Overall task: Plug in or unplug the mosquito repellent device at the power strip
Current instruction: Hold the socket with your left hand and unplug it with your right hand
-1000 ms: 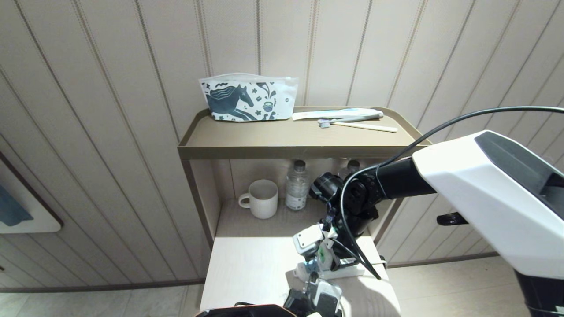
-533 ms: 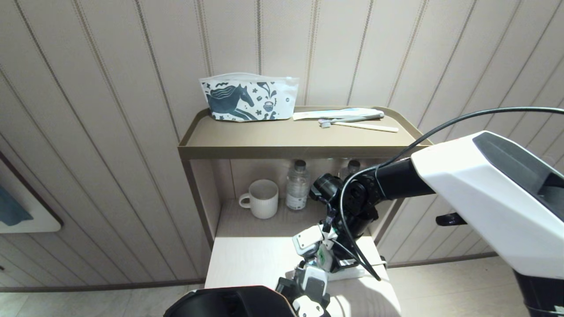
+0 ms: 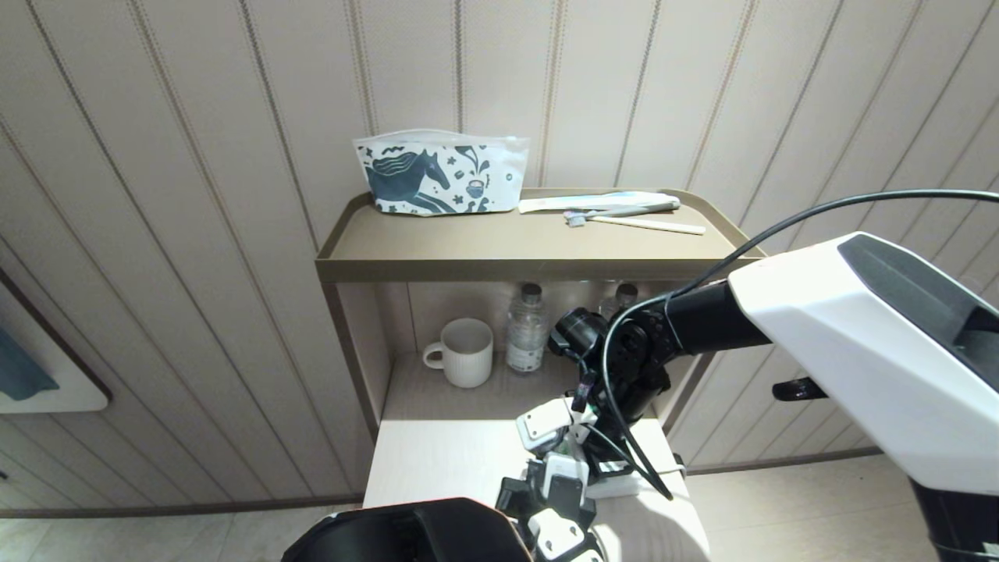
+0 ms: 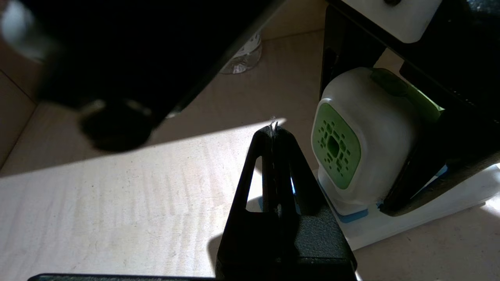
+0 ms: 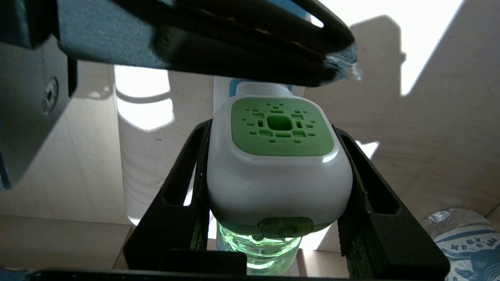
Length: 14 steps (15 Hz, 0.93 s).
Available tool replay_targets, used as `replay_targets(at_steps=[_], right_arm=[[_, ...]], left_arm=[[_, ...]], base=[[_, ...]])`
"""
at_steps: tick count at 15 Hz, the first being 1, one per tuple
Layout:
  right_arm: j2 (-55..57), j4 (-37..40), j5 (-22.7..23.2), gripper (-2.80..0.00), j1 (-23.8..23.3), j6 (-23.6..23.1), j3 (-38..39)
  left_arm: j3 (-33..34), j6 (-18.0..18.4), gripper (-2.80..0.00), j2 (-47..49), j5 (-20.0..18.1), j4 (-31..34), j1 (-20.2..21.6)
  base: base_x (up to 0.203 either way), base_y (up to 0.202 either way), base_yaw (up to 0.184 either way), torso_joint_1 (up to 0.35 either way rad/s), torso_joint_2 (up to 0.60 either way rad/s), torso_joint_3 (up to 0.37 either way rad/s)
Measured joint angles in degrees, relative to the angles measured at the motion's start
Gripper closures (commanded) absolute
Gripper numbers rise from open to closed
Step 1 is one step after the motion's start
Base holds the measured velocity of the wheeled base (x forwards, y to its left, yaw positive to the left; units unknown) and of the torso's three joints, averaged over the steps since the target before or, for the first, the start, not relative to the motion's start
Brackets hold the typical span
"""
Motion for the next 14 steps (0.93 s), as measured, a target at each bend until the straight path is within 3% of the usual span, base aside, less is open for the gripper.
replay_targets(at_steps=[7, 14], right_arm=[[0.13, 0.02, -0.01, 0.00, -0.07, -0.01, -0.15], [0.68, -0.09, 1.03, 0.00, -0.30, 0.52, -0.48]], left_arm=[[-2.40, 0.28, 0.00, 3.25, 0.30, -0.04, -3.16], [0.38, 0.16, 0.00, 3.06, -0.33, -0.04, -4.35]], base=[[0.000, 0.000, 0.000, 0.000, 0.00, 0.000], [0.000, 0.000, 0.000, 0.000, 0.00, 0.000]])
